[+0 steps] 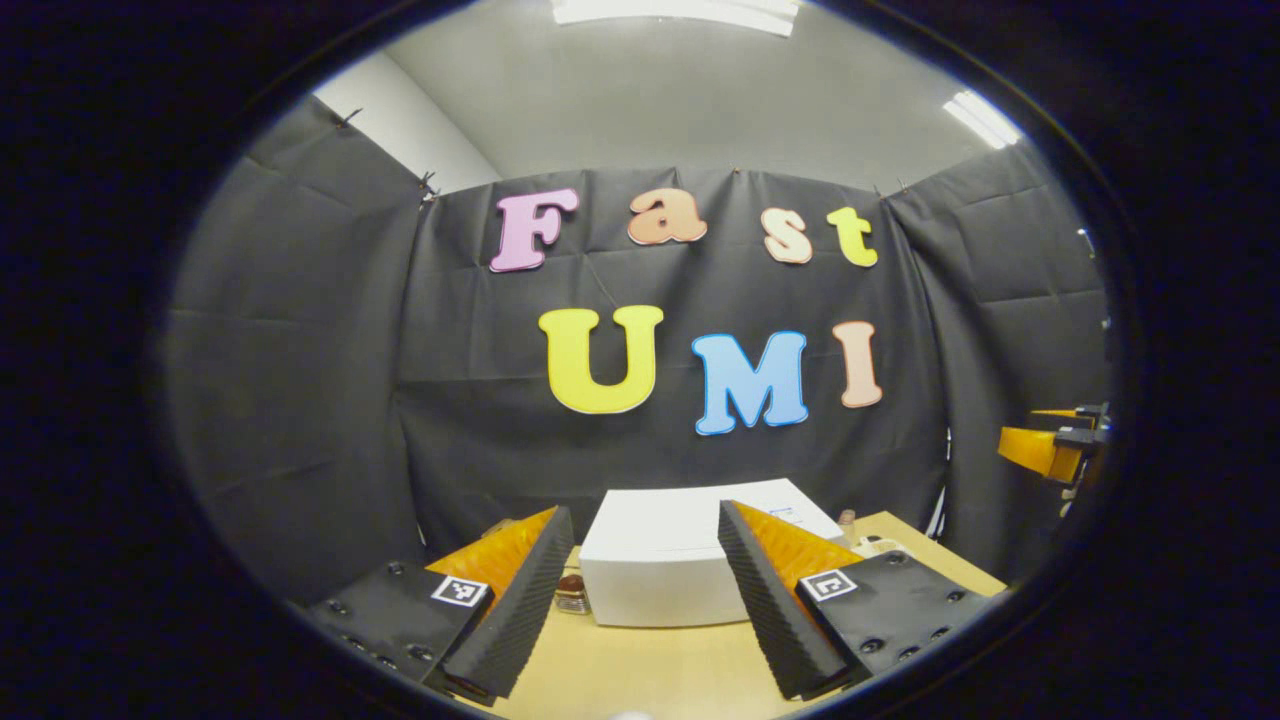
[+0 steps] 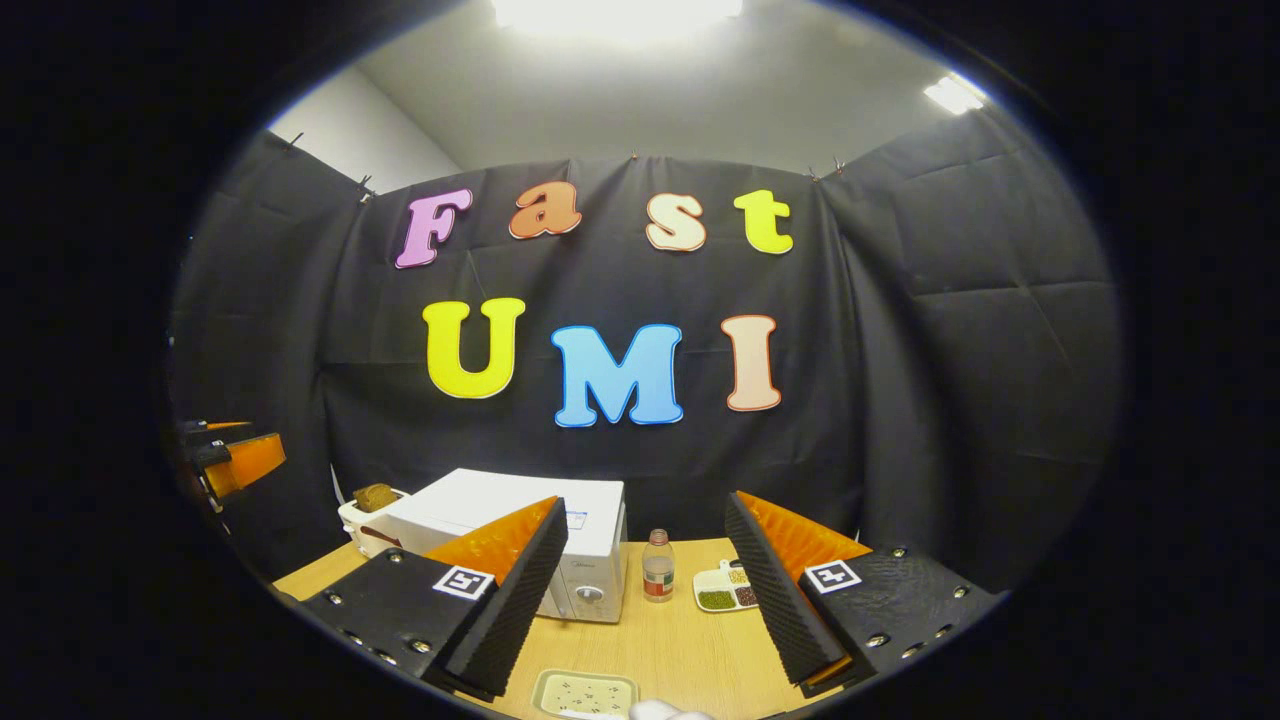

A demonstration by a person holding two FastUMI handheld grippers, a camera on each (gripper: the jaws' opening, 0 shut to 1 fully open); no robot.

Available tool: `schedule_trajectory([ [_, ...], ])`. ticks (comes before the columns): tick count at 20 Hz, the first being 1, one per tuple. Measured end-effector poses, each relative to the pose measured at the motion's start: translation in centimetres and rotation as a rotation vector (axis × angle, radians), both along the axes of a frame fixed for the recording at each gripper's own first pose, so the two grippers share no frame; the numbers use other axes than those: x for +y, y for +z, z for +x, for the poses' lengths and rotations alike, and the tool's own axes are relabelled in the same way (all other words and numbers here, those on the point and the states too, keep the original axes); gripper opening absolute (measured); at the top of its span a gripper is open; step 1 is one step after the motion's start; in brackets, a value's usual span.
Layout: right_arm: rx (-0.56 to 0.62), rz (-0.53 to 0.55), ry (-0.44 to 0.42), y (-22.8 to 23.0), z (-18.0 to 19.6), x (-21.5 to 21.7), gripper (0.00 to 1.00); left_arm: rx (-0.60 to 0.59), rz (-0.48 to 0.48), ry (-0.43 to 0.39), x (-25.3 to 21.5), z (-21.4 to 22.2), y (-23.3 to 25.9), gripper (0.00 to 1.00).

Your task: Open the microwave oven with the left hand, put the food in, and close the microwave oven.

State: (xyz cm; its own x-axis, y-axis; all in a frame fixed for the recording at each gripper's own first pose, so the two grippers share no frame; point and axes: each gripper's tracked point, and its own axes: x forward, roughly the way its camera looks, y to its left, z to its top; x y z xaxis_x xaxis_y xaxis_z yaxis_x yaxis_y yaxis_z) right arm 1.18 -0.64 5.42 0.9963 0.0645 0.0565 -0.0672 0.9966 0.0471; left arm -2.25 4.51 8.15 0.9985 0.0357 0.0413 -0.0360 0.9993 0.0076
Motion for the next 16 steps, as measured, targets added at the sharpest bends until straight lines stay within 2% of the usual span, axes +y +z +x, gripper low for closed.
schedule_trajectory([
  [7,-0.001,-0.002,-0.017,0.7,-1.3,0.1,0.97,-0.035,-0.008,0.0,0.4,-1.4,1.4,1.0],
  [8,-0.007,-0.007,-0.021,0.8,-1.4,0.1,0.97,-0.04,-0.008,-0.003,0.2,-1.7,1.6,0.97],
  [12,-0.002,-0.031,-0.032,0.7,-1.8,0.2,0.97,-0.03,-0.024,-0.028,-0.3,-1.9,1.1,1.0],
  [13,-0.001,-0.03,-0.031,0.8,-1.9,0.4,0.97,-0.028,-0.023,-0.024,0.0,-1.9,1.0,0.94],
  [14,-0.004,-0.028,-0.026,1.1,-2.1,0.7,0.97,-0.027,-0.025,-0.022,0.2,-2.0,1.0,0.97],
  [16,-0.007,-0.029,-0.024,1.3,-2.2,1.1,0.97,-0.021,-0.029,-0.019,0.4,-1.9,0.7,0.96],
])
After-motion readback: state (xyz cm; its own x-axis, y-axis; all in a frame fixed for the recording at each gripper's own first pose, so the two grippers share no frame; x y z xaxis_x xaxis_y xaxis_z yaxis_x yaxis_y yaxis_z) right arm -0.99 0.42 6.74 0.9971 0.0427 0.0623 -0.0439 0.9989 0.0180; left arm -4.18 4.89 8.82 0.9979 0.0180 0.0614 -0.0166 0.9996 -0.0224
